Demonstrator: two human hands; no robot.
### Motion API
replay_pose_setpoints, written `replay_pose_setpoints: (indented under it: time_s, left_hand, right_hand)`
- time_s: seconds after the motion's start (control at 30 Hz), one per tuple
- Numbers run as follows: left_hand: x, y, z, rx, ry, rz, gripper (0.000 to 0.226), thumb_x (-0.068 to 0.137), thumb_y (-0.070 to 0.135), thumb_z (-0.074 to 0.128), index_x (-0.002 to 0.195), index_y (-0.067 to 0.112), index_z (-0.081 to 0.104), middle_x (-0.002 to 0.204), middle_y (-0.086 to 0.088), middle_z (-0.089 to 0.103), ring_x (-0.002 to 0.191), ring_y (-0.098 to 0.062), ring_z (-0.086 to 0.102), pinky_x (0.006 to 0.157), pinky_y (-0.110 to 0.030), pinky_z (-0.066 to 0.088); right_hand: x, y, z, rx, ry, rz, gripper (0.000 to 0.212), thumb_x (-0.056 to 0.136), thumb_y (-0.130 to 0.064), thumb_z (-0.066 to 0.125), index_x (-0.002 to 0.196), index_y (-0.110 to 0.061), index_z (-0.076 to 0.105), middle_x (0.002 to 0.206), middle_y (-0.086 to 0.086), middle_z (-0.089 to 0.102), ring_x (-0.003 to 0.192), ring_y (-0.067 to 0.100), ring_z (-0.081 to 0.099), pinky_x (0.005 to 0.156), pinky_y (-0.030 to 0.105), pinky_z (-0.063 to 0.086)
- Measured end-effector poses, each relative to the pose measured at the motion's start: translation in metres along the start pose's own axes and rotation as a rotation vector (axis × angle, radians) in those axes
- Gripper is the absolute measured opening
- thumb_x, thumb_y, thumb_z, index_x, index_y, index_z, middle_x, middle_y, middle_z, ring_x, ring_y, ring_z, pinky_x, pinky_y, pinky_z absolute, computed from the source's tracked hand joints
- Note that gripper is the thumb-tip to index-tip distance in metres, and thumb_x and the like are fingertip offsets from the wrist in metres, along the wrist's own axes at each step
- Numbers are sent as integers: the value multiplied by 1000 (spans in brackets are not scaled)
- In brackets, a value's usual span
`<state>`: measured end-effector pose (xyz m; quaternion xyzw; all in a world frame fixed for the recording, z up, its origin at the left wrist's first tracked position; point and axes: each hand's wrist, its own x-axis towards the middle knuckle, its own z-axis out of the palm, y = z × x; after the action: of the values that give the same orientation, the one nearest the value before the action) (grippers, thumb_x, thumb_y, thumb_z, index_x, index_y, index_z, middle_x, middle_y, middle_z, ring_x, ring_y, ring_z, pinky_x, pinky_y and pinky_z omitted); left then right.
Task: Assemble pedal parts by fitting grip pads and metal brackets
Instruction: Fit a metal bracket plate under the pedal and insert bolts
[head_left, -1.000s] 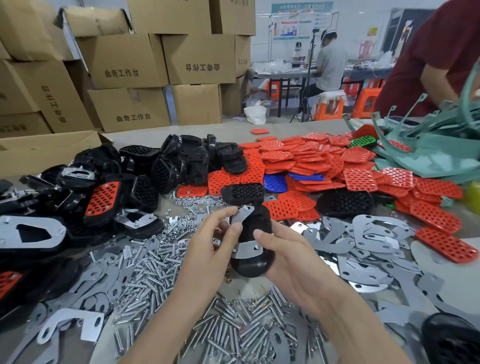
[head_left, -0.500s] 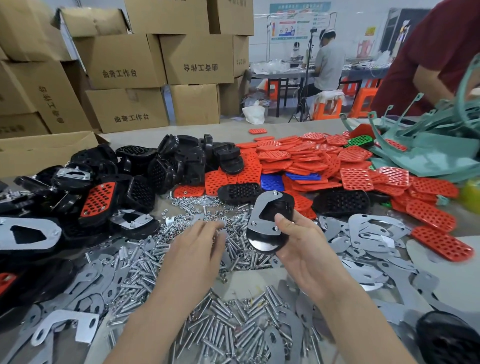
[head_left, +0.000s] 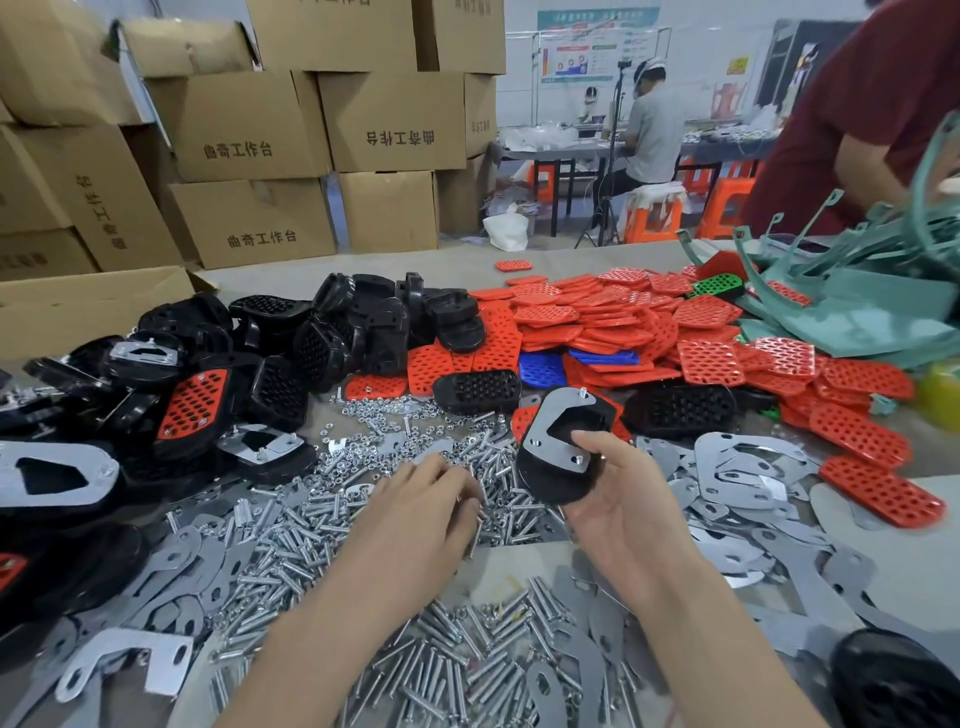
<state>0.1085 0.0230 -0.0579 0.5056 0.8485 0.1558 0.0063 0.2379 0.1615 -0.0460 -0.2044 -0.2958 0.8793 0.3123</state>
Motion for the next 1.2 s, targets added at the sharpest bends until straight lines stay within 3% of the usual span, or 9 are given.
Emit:
replay_pose_setpoints:
  time_s: [0.13, 0.27, 0.4, 0.53, 0.73, 0.87, 1.0, 1.2]
  left_hand:
    - [5, 5, -3, 58, 64, 23, 23, 105, 44, 35, 118, 41, 54, 111, 24, 45, 105, -4, 34, 100, -28, 32]
    - [6, 14, 0, 31, -94, 148, 32, 103, 48, 37, 133, 44, 49, 123, 25, 43, 113, 0, 31, 105, -28, 30]
    - [14, 14, 2, 210, -141, 139, 48, 105, 53, 29, 149, 36, 36, 132, 11, 41, 126, -14, 36, 106, -38, 32]
    - [23, 21, 0, 303, -126, 141, 42, 106, 49, 36, 142, 30, 45, 130, 5, 47, 124, -20, 41, 102, -42, 34]
    - [13, 20, 10, 323, -47, 163, 33, 103, 23, 54, 135, 25, 46, 127, 7, 48, 117, -18, 43, 97, -35, 38]
    - [14, 20, 6, 255, -34, 137, 26, 106, 30, 47, 132, 27, 45, 128, 9, 49, 117, -17, 38, 96, -34, 38]
    - [13, 20, -1, 199, -46, 130, 23, 108, 36, 38, 130, 32, 45, 128, 12, 51, 111, -13, 36, 99, -32, 38]
    - [8, 17, -16, 84, -46, 86, 8, 106, 39, 40, 107, 32, 43, 109, 17, 47, 99, -3, 39, 82, -19, 33]
  right_hand:
    - [1, -3, -3, 7, 2, -15, 35, 98, -7, 49, 129, -5, 66, 113, 12, 77, 92, 23, 76, 76, 33, 61]
    - [0, -2, -6, -5, -11, -2, 36, 97, -10, 50, 128, -4, 67, 113, 14, 77, 91, 24, 75, 77, 32, 62]
    - [2, -3, -8, 0, -13, -7, 34, 98, -10, 49, 126, -5, 69, 114, 15, 77, 91, 24, 76, 75, 33, 64]
    - [1, -2, -7, 17, -23, -4, 33, 99, -10, 48, 122, -6, 70, 112, 15, 77, 90, 24, 77, 72, 33, 65]
    - [1, -2, -6, 25, -24, 2, 30, 99, -10, 46, 116, -6, 71, 108, 15, 77, 86, 24, 77, 66, 33, 63]
    - [1, -2, -6, 0, -21, 13, 31, 99, -11, 47, 118, -6, 71, 114, 16, 77, 89, 24, 76, 71, 34, 64]
    - [1, -3, -5, -4, 2, 3, 35, 99, -11, 47, 127, -5, 67, 124, 19, 73, 94, 26, 75, 84, 40, 60]
    - [1, -5, -7, 26, 9, -20, 36, 97, -12, 48, 129, -6, 66, 123, 17, 74, 102, 27, 74, 86, 38, 60]
